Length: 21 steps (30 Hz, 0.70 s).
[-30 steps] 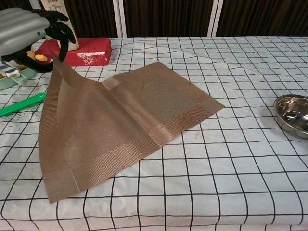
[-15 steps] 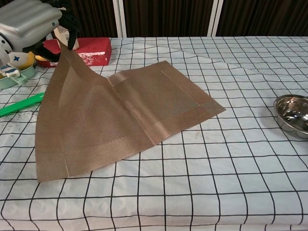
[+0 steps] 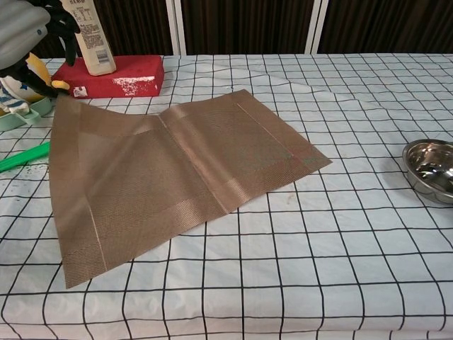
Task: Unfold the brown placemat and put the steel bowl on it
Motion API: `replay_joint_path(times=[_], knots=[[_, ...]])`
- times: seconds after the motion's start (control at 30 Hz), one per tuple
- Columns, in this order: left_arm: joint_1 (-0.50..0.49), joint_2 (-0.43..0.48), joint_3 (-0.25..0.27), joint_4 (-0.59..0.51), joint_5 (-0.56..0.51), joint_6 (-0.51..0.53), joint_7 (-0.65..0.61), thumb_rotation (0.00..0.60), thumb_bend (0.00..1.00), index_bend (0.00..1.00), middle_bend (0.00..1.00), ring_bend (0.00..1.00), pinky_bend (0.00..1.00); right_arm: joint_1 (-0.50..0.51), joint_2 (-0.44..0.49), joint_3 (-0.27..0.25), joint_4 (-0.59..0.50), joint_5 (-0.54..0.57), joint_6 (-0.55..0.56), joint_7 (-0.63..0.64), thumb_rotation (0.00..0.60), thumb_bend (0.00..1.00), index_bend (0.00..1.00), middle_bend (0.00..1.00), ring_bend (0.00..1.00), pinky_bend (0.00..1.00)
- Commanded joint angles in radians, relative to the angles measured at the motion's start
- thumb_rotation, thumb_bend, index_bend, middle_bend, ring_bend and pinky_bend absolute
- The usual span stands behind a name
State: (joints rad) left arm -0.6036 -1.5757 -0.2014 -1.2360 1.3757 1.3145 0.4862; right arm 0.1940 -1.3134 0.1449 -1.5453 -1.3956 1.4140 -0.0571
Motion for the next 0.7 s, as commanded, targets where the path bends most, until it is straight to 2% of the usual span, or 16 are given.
replay_joint_path(times=[0.03,0.2,0.47,0.57,0.7], knots=[[0.028,0.026,0.002,-0.047,-0.013,0.023,-0.022,0.600,0.01,0.24,0.13,0.05,0.02,0.000,0.001,0.001,-0.002,0.001,0.000,0.000,0.600,0.17,0.17,0.05,0.04,0.16],[0.090,0.073,0.008,-0.134,-0.023,0.078,-0.082,0.600,0.01,0.21,0.12,0.04,0.01,0.000,0.004,0.001,-0.007,0.000,0.001,0.000,0.600,0.16,0.17,0.05,0.04,0.16],[0.232,0.163,0.039,-0.284,-0.017,0.239,-0.148,0.600,0.01,0.15,0.08,0.01,0.01,0.006,0.014,0.009,-0.033,-0.006,0.003,-0.005,0.600,0.09,0.17,0.05,0.04,0.16],[0.279,0.213,0.060,-0.362,0.015,0.292,-0.158,0.600,0.01,0.13,0.06,0.01,0.01,0.012,0.019,0.013,-0.053,-0.012,0.005,-0.021,0.600,0.09,0.17,0.05,0.04,0.16],[0.321,0.240,0.090,-0.391,0.065,0.346,-0.165,0.600,0.01,0.12,0.06,0.01,0.01,0.022,0.024,0.013,-0.064,-0.020,-0.002,-0.049,0.600,0.05,0.17,0.05,0.04,0.16]])
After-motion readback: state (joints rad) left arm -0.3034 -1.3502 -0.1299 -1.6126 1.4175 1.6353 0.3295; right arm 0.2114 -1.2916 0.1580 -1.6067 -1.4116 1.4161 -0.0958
